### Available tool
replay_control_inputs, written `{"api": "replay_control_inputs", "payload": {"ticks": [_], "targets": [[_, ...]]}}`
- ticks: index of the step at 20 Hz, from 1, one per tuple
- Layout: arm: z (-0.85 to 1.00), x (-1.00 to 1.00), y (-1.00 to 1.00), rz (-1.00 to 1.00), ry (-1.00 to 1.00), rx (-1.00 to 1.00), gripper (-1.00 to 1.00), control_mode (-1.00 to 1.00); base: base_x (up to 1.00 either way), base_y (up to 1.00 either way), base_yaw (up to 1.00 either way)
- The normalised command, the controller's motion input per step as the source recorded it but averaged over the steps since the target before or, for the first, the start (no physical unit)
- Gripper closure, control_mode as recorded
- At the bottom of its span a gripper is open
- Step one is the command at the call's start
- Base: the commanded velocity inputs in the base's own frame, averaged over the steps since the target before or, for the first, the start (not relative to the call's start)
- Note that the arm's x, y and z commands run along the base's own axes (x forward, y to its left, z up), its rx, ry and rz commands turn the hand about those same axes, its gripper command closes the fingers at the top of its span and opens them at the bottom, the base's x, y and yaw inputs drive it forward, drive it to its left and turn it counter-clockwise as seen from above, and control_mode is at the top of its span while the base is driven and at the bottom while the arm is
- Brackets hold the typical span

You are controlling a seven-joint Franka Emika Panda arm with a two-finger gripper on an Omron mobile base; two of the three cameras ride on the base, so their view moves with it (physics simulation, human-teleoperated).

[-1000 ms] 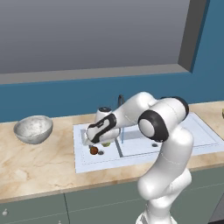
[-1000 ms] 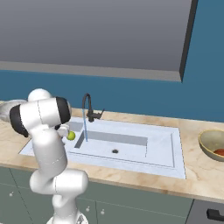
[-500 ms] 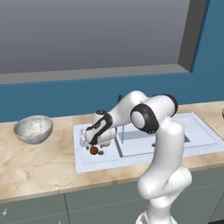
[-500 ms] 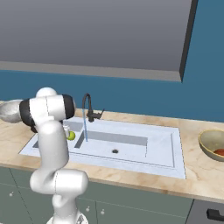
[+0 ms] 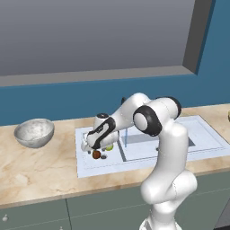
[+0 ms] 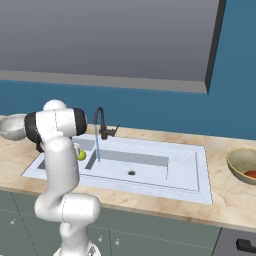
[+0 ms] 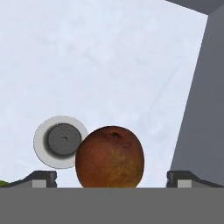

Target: Pick the pears from the sink and place them in one bowl. Place the sweet potato in the other bowl. Then turn off the sink faucet.

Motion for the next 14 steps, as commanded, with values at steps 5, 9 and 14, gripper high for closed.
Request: {"api": "replay_control_inputs", "payload": {"ticks": [5, 9, 14], "targets": [[-0.52, -0.24, -0.06, 0.00, 0.01, 0.00, -1.00, -1.00, 0.00, 0.00, 0.00], [-0.70, -0.39, -0.33, 0.00, 0.04, 0.00, -1.00, -1.00, 0.00, 0.00, 0.00], [-0.86, -0.45, -0.35, 0.00, 0.10, 0.00, -1.00, -1.00, 0.00, 0.00, 0.00]]}}
